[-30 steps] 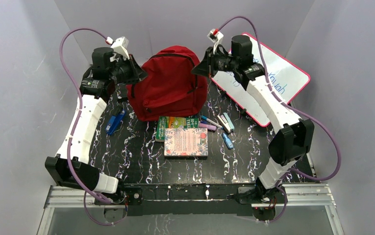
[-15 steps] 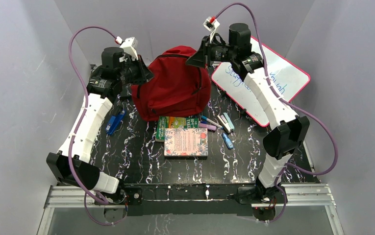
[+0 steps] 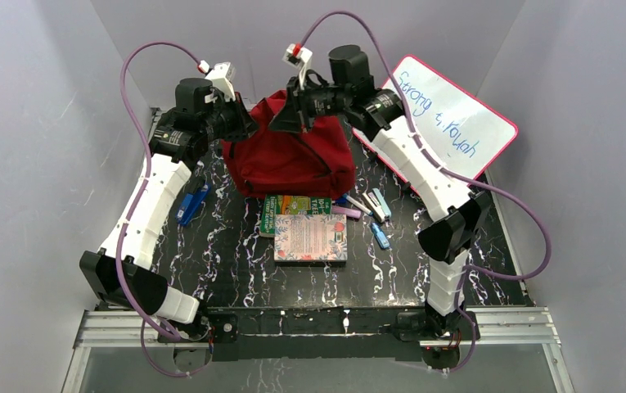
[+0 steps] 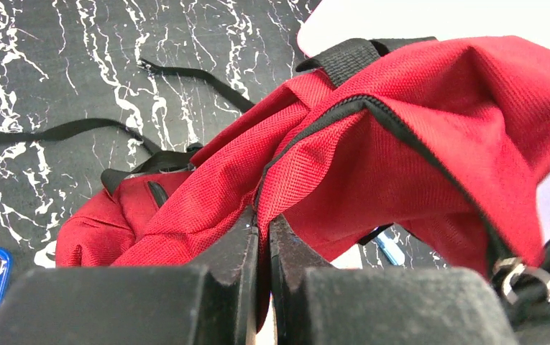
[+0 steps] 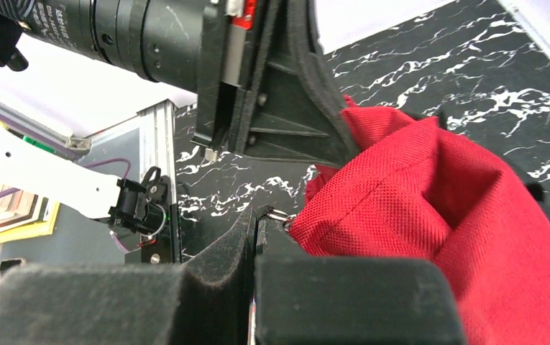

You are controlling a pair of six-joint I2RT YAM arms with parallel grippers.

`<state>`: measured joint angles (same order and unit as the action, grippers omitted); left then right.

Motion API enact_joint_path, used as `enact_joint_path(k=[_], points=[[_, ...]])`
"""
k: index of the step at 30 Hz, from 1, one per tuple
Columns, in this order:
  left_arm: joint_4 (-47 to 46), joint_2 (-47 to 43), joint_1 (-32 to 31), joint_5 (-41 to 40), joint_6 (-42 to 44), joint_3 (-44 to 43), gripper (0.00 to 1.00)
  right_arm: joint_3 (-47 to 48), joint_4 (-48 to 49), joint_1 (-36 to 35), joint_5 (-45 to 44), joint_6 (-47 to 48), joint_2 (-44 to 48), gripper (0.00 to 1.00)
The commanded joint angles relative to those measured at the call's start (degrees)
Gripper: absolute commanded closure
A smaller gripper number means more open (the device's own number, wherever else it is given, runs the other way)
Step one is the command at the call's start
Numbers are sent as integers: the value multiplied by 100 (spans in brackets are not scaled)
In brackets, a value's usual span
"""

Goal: Pack the student bag
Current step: Unzip the student bag at the center of the board.

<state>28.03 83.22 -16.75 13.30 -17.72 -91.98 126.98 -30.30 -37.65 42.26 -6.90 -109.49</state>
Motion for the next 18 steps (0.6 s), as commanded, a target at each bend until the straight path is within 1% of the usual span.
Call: enact_joint_path(k=[1,3,5,7,8,9,10,12,13,15,18], points=[[-140,-11,-138,142,43,-235,100,375,36,-316,-193,189,-59,100],[-148,-52,-141,119,64,-193,100,349,-68,-363,-414,288,-36,99],[-153,-130,-138,32,98,-94,100,150,-84,-370,-741,350,133,92],[-163,-240,-137,-104,114,30,100,-249,3,-369,-1113,420,444,84],[-180,-287,-135,-161,125,93,100,-514,66,-372,-1276,465,638,78],[-190,-337,-142,-208,140,158,100,-771,154,-367,-1405,522,842,70],[-202,-388,-144,-244,150,229,100,-1028,213,-370,-1504,568,1042,60],[-236,-490,-138,-295,169,365,100,-1562,335,-373,-1608,675,1491,45],[-263,-544,-142,-305,172,441,100,-1942,404,-371,-1678,755,1752,41],[-324,-675,-137,-280,172,617,100,-2531,564,-367,-1917,934,2285,34],[-448,-923,-135,-255,163,896,100,-3572,986,-366,-2620,1117,3200,28]])
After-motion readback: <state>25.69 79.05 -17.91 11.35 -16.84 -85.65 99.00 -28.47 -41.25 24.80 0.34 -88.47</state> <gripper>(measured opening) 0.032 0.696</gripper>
